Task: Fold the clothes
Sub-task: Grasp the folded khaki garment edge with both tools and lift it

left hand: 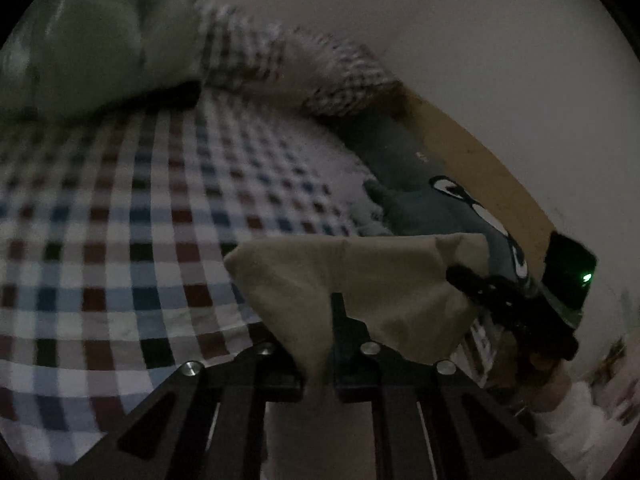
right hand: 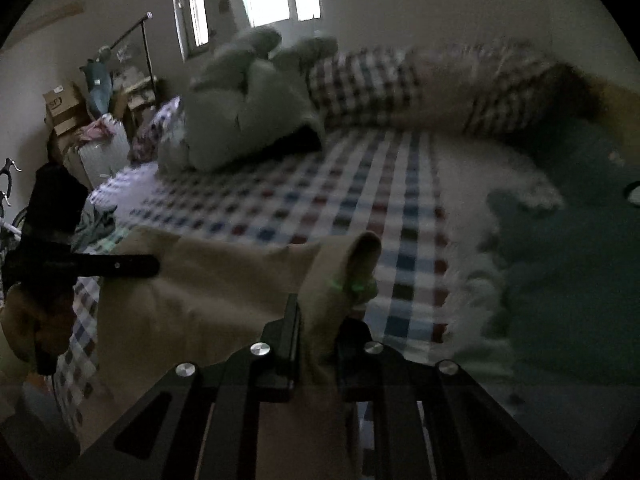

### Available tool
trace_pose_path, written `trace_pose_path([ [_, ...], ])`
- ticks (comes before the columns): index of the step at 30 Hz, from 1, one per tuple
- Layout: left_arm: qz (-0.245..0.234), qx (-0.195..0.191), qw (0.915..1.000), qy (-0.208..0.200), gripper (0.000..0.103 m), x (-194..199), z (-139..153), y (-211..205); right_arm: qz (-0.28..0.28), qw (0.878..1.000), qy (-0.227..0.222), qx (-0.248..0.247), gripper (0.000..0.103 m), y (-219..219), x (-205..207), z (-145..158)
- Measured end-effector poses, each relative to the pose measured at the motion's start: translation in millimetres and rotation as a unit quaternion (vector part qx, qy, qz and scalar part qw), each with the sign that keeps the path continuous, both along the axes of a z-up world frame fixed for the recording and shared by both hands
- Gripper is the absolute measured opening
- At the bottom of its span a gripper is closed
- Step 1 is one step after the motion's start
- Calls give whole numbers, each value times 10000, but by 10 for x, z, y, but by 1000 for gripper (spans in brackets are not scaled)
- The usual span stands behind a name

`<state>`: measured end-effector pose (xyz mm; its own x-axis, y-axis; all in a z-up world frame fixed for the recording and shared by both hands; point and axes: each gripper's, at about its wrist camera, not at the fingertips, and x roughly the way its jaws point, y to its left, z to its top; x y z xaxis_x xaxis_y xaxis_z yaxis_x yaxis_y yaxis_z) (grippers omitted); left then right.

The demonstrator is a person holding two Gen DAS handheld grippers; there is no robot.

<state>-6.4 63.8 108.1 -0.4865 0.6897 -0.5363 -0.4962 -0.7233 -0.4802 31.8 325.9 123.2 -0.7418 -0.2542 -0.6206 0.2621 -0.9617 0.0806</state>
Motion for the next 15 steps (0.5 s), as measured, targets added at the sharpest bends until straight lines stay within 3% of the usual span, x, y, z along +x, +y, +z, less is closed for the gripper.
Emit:
trace_pose_path([
  [4,121,-94,9969,768,9,556,258,-80,-193,9978,550,325,13,-159,516,299],
  [8,250,-167,9887,1471,9,1159,467,-156,-352,9917,1079,604,13,-320,1041,547],
  [10,353,-322,9843,1701,9,1419,524,-148,-458,9855,1382,869,13,-438,1316,650],
  [15,492,-307,9813,1837,9,1911,663,-207,-632,9723,1857,1270,13,-674,1895,802],
])
